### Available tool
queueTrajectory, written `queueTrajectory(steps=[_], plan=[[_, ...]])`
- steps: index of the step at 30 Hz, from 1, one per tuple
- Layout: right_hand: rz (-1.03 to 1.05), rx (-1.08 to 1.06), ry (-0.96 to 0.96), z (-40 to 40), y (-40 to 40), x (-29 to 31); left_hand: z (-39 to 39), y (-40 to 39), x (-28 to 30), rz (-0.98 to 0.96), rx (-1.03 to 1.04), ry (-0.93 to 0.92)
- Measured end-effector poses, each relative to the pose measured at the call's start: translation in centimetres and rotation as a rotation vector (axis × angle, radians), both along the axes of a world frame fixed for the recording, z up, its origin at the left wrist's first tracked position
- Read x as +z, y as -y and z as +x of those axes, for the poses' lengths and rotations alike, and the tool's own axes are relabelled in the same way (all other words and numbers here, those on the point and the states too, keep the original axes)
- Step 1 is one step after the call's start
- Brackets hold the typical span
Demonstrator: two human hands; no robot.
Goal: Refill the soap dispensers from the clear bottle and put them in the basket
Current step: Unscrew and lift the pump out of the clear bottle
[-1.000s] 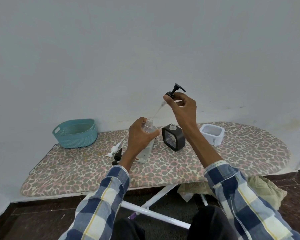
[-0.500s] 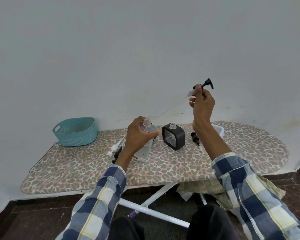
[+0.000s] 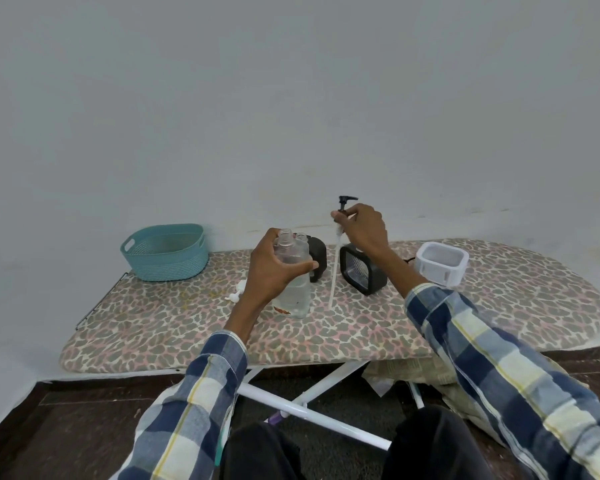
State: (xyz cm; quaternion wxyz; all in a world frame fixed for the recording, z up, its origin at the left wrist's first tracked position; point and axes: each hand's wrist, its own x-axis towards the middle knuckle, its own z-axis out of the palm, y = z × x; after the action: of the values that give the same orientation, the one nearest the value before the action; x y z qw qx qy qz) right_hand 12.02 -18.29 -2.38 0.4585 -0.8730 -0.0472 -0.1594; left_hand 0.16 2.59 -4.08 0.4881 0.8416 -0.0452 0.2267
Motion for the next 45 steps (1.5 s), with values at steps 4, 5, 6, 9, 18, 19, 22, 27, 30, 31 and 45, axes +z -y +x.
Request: queueTrajectory(steps=[4,5,6,9,18,19,22,27,30,31,45], plan=[[-0.376,-0.023,0.015,0.6,-2.8,-1.8,0.2,0.5,0.0,-0.023,0.015,0.011],[-0.46,-0.04,0.017,0.7,-3.3,-2.0,0.2,0.5,-0.1,-0.025,0.016,0.02],[-0.533,-0.059,0.022,0.8,-3.6,-2.2,0.3,0.4,-0.3,-0.026,0.018,0.03],[-0.678,-0.128,0.012,0.9,-4.3,-2.4,0.5,0.1,-0.7,-0.039,0.02,0.049],[-0.791,-0.143,-0.075,1.2,-4.5,-2.4,1.0,0.2,-1.3,-0.051,0.026,0.083],[-0.8,-0.133,-0.075,1.0,-4.5,-2.3,1.1,0.1,-1.4,-0.05,0.028,0.088],[-0.794,-0.119,-0.039,0.5,-4.4,-2.1,1.1,0.2,-1.4,-0.045,0.047,0.095],[-0.513,-0.026,0.137,-0.4,-3.0,-2.3,1.0,0.4,-1.5,-0.056,0.056,0.093],[-0.217,0.082,0.276,-2.8,-2.1,-3.4,1.0,0.5,-1.4,-0.048,0.07,0.086],[-0.164,0.125,0.306,-3.8,-1.9,-3.9,1.0,0.6,-1.2,-0.04,0.07,0.086],[0.111,0.386,0.169,-10.9,0.9,-6.4,-0.5,7.4,2.5,-0.162,-0.126,0.12]])
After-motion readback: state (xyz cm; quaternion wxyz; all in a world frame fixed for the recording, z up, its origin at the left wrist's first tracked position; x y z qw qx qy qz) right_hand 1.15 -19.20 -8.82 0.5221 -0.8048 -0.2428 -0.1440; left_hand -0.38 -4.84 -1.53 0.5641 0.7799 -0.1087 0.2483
